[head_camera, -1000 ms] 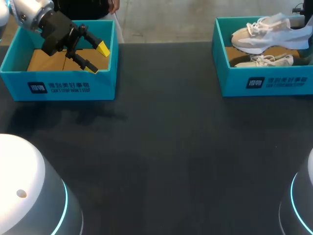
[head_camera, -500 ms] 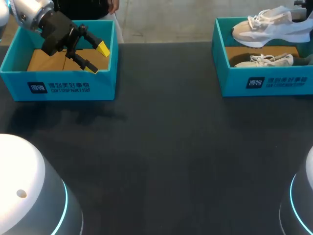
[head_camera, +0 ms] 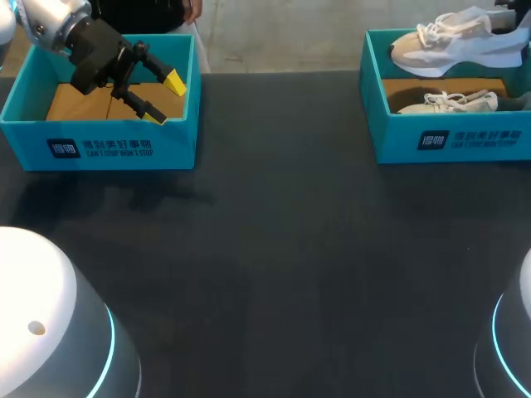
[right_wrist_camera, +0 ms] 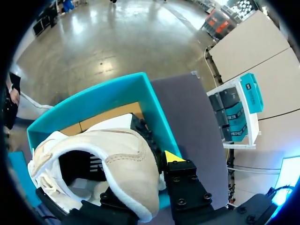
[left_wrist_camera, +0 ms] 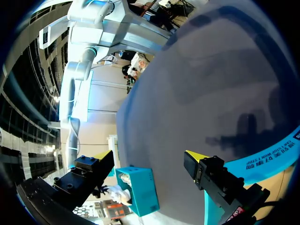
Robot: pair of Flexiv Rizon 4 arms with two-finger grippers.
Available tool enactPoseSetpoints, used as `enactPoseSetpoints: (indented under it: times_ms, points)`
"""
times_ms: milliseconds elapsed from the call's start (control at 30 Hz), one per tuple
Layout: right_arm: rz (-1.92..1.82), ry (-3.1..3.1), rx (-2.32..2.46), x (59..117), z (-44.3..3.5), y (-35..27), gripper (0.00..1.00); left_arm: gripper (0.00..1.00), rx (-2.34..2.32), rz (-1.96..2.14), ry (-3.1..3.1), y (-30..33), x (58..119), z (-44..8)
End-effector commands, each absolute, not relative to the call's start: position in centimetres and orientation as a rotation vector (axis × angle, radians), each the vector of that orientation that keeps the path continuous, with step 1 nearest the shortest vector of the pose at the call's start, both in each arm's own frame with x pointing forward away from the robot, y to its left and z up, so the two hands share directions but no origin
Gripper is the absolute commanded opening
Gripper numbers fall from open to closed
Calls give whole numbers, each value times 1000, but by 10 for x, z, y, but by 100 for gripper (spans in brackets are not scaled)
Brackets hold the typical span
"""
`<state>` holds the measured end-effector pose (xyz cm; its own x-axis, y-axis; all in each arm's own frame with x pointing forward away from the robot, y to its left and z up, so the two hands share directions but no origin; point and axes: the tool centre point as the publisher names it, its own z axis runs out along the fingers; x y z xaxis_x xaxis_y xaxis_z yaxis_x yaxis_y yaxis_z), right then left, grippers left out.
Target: Take the shoe out of the shoebox, open the shoe tongue, remove and reinsert the insole, then place the shoe into the shoebox
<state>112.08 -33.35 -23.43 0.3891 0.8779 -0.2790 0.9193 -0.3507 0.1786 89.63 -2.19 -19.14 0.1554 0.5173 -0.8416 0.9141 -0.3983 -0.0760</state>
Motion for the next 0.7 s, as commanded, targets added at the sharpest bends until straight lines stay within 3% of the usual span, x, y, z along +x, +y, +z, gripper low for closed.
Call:
enactPoseSetpoints:
  times_ms: [33, 700]
  points:
    - [-200, 1580, 2346, 1131, -236, -333, 0, 100, 1984, -1152, 1358, -22, 896, -191]
    - [-197, 1577, 2351, 1147, -264, -336, 0, 100, 1984, -1152, 1358, -22, 896, -191]
